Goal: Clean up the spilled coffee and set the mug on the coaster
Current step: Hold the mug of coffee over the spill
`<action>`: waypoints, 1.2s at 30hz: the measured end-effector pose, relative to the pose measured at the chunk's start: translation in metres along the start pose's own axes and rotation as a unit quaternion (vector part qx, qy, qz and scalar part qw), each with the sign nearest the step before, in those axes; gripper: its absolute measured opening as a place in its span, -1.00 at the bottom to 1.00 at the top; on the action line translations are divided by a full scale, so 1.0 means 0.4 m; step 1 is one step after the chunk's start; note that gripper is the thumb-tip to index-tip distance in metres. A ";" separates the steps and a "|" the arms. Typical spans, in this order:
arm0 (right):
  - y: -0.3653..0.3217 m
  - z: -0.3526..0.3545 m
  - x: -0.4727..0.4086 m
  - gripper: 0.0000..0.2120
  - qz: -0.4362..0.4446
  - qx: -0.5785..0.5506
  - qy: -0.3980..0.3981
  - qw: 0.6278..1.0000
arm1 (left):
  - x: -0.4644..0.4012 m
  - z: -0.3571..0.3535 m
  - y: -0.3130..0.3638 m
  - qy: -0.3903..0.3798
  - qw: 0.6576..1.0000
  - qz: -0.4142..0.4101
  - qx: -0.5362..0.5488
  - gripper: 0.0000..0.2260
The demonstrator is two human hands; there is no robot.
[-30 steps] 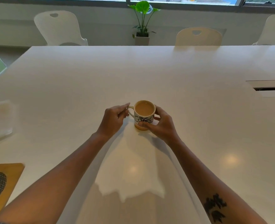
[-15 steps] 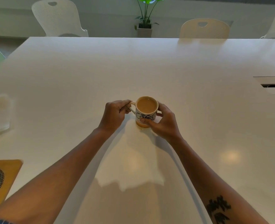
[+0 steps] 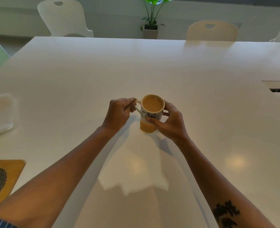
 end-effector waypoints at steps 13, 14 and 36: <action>-0.003 0.118 -0.009 -0.25 -0.004 0.013 0.027 1.000 | -0.078 -0.030 0.091 0.004 0.999 -0.032 -0.005 -0.83; 0.002 0.129 -0.006 -0.25 -0.006 0.014 0.030 0.999 | -0.083 -0.040 0.098 0.002 0.999 -0.033 -0.004 -0.83; 0.163 0.331 0.093 -0.24 -0.045 0.036 0.037 0.998 | -0.134 -0.306 0.187 -0.046 0.997 -0.002 0.063 -0.82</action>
Point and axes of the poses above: each hand's wrist, its own x-axis away from the middle knuckle, its own z-axis out of the back of the hand, y = z × x, the point moved 10 cm from there along -x, towards the middle knuckle, and after that the axes turned 9 degrees about -y, right-handed, at the moved point
